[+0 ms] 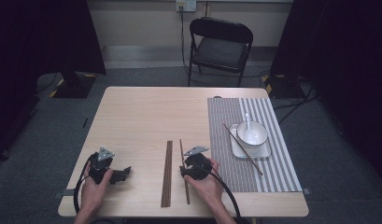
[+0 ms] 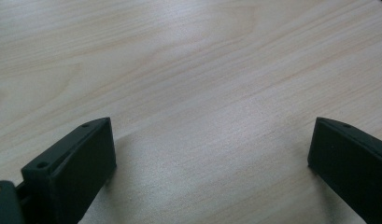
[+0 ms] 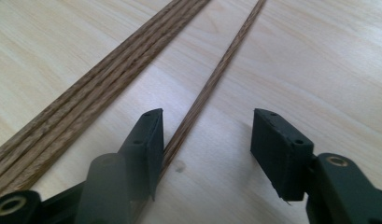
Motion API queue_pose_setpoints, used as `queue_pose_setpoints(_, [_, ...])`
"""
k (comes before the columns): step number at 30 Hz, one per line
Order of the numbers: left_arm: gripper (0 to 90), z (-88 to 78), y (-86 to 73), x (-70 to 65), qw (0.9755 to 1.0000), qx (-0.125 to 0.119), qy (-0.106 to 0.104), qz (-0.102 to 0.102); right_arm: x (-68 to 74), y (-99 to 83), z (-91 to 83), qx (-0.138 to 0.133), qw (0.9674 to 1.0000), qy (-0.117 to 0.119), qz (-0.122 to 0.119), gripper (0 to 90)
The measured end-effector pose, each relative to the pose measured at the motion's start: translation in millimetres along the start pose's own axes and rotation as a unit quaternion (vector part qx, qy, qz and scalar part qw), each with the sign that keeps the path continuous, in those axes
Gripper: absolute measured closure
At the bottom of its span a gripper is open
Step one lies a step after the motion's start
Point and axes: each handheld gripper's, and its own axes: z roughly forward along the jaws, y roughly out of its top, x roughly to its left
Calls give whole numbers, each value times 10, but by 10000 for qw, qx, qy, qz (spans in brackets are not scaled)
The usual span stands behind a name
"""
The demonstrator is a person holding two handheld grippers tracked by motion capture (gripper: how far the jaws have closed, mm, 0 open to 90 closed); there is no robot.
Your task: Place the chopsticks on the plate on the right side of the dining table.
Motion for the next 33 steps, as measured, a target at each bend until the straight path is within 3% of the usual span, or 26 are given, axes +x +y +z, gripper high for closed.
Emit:
queue_pose_setpoints(6, [3, 0, 0, 0, 10000, -1, -1, -2, -54, -15, -26, 34, 9999, -98, 36, 496])
queue_pose_setpoints(14, [3, 1, 0, 2, 10000, -5, -15, 0, 0, -46, -69, 27, 10000, 80, 36, 629])
queue_pose_setpoints(22, [3, 1, 0, 1, 10000, -6, -10, -2, -100, -25, -68, 79, 9994, -217, 262, 765])
queue_pose_setpoints(29, [3, 1, 0, 1, 10000, -6, -11, -1, -169, -30, -67, 60, 9989, -241, 388, 823])
queue_pose_setpoints(33, [3, 1, -1, 0, 10000, -6, -7, 0, -178, -37, -69, 28, 9986, -201, 493, 808])
